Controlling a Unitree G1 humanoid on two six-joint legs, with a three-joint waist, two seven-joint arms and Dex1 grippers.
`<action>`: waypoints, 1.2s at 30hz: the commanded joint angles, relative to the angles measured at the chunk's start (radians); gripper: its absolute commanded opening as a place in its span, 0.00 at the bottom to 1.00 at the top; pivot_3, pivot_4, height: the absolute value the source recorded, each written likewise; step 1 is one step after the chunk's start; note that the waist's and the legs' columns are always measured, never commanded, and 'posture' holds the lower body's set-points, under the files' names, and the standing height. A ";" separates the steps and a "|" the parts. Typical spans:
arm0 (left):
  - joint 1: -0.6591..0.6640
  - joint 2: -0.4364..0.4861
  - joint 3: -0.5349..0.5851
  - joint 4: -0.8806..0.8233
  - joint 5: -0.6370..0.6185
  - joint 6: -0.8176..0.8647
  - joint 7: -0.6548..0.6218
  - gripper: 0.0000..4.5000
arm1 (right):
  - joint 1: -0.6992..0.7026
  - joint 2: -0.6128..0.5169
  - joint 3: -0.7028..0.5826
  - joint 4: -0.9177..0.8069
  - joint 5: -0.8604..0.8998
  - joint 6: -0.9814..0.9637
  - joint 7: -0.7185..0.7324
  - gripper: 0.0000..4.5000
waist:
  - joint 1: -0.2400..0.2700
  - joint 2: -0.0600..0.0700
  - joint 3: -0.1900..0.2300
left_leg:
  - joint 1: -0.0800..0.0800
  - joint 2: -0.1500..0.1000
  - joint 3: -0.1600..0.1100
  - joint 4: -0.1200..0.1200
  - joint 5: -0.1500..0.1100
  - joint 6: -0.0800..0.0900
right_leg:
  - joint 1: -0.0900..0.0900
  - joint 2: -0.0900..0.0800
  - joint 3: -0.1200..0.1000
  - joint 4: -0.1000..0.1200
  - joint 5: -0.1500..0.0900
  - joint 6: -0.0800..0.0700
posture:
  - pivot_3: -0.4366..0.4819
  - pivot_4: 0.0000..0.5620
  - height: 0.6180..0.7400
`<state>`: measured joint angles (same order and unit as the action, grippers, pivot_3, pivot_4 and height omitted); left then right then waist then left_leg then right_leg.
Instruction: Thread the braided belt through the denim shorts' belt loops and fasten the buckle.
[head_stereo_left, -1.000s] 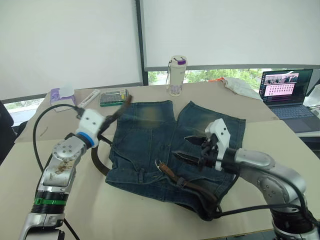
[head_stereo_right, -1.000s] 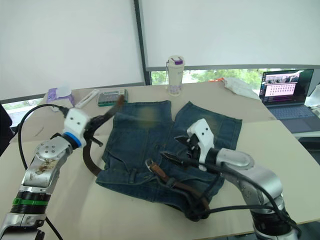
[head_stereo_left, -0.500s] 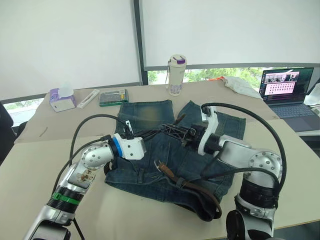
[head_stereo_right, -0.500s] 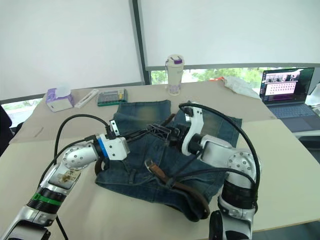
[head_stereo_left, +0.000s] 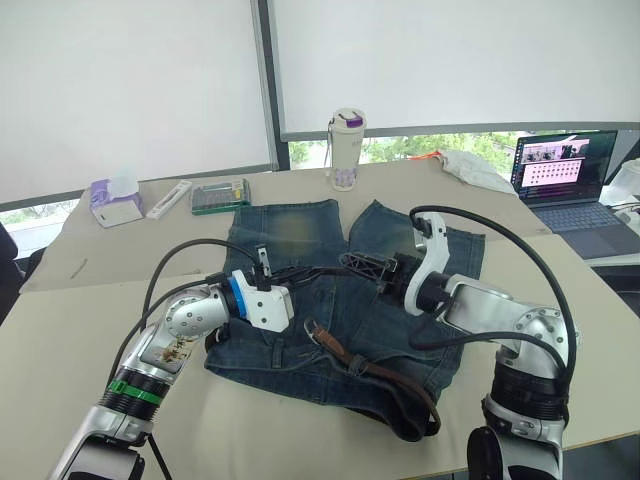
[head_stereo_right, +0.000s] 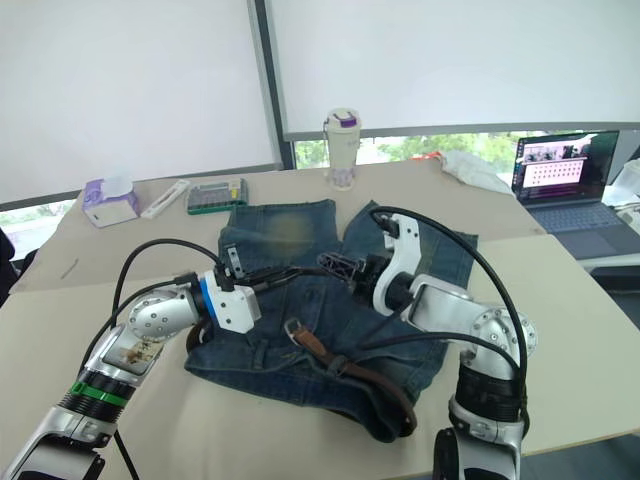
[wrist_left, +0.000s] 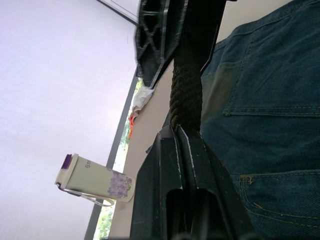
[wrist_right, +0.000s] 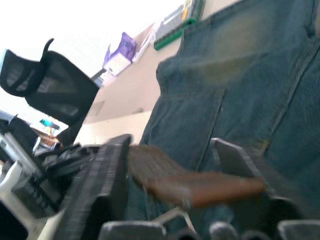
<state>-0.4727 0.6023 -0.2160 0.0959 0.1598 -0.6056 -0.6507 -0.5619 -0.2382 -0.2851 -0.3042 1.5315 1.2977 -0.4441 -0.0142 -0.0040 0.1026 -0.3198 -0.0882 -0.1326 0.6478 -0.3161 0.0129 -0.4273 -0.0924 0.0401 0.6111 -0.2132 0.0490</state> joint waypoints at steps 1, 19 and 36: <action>-0.019 0.003 0.011 -0.018 0.001 -0.023 0.003 0.00 | 0.002 -0.035 0.035 -0.023 0.079 -0.062 -0.022 0.28 | 0.000 0.000 0.000 | 0.000 0.000 0.000 0.000 0.000 0.000 | 0.000 0.000 0.000 0.000 0.000 0.000 | 0.48 0.27 1.00; 0.047 0.036 0.057 -0.181 -0.330 0.430 -0.167 0.44 | 0.020 -0.169 0.151 -0.043 0.114 -0.242 0.020 0.00 | -0.001 0.000 0.000 | 0.000 0.000 0.000 0.000 -0.002 0.005 | 0.001 0.000 0.000 -0.001 0.000 0.000 | 0.48 0.27 1.00; 0.013 0.055 0.334 -0.163 -1.925 1.791 0.425 0.95 | 0.001 -0.166 0.198 -0.097 0.033 -0.304 0.156 0.00 | -0.004 0.002 0.004 | 0.002 0.000 -0.001 0.003 0.001 0.000 | 0.002 0.001 0.000 -0.001 -0.001 0.002 | 0.48 0.27 1.00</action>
<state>-0.4672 0.6614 0.1098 -0.0736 -1.6249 1.2048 -0.3581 -0.5374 -0.4089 -0.0843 -0.3545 1.5537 1.0319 -0.3062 -0.0185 -0.0017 0.1065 -0.3174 -0.0881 -0.1339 0.6503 -0.3152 0.0126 -0.4252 -0.0915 0.0402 0.6106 -0.2144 0.0507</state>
